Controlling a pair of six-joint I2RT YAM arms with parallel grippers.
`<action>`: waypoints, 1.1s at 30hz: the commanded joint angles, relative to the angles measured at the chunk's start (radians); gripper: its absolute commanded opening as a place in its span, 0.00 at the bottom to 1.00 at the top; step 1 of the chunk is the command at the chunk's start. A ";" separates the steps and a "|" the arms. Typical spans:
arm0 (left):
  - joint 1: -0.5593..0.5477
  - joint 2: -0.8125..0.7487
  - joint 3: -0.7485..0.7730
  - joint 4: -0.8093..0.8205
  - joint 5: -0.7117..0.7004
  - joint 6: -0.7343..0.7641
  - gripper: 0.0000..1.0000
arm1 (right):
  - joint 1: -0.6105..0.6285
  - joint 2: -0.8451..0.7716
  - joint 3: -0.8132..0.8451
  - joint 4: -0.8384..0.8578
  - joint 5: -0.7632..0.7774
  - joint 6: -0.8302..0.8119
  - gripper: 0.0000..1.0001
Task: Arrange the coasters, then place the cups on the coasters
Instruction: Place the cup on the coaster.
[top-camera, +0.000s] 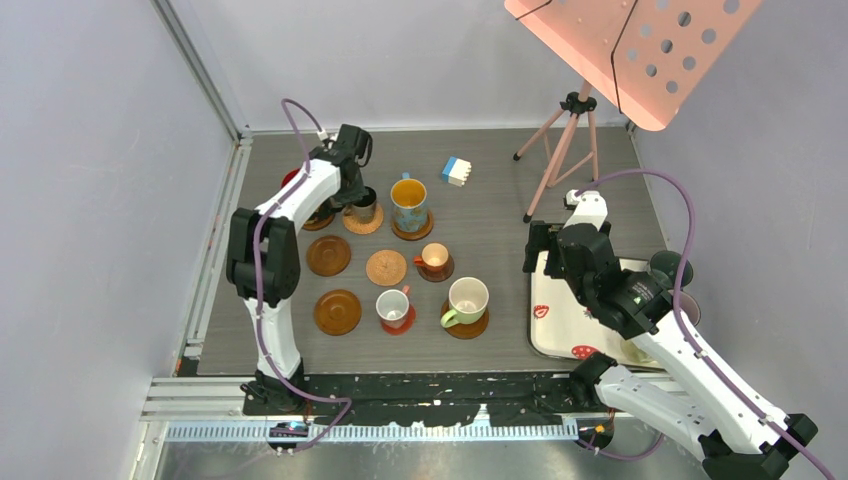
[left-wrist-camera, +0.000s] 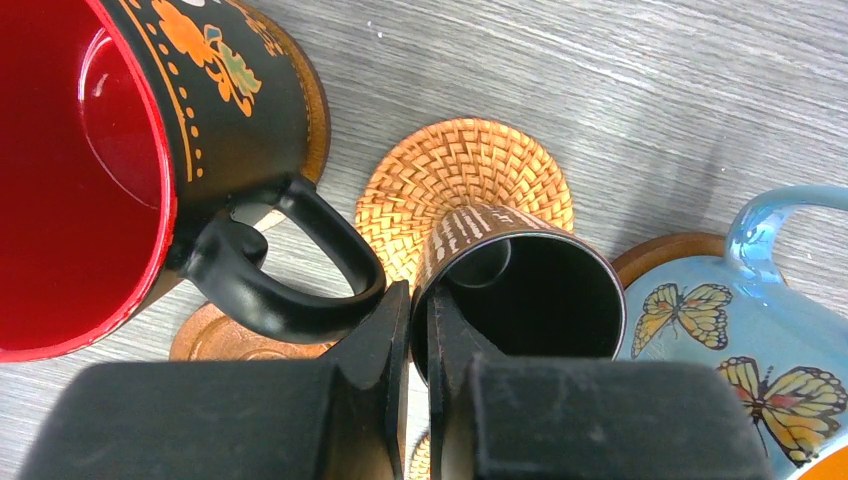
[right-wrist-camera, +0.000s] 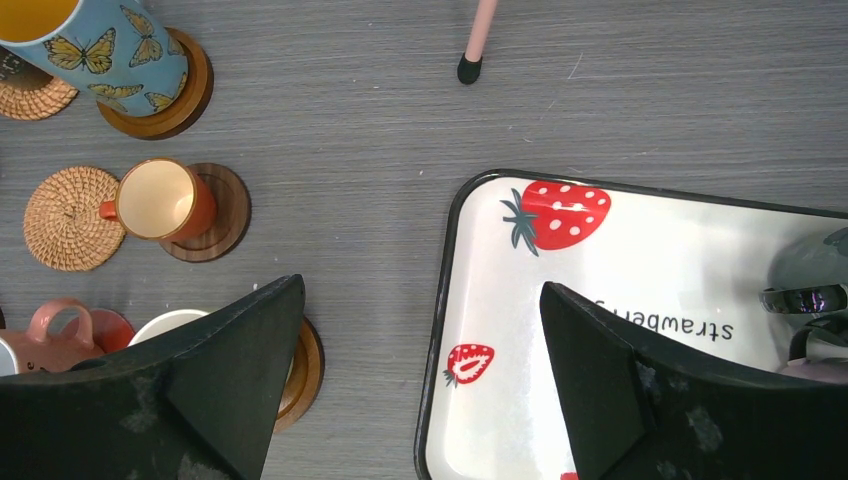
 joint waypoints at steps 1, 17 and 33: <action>0.003 0.000 0.048 0.056 -0.028 0.014 0.00 | 0.003 -0.015 0.030 0.009 0.016 -0.003 0.96; -0.018 -0.079 0.027 0.004 -0.002 0.021 0.21 | 0.003 -0.007 0.026 0.006 -0.023 0.001 0.95; -0.068 -0.369 -0.109 0.005 0.209 0.057 0.34 | 0.003 0.028 0.003 -0.031 -0.050 0.149 0.96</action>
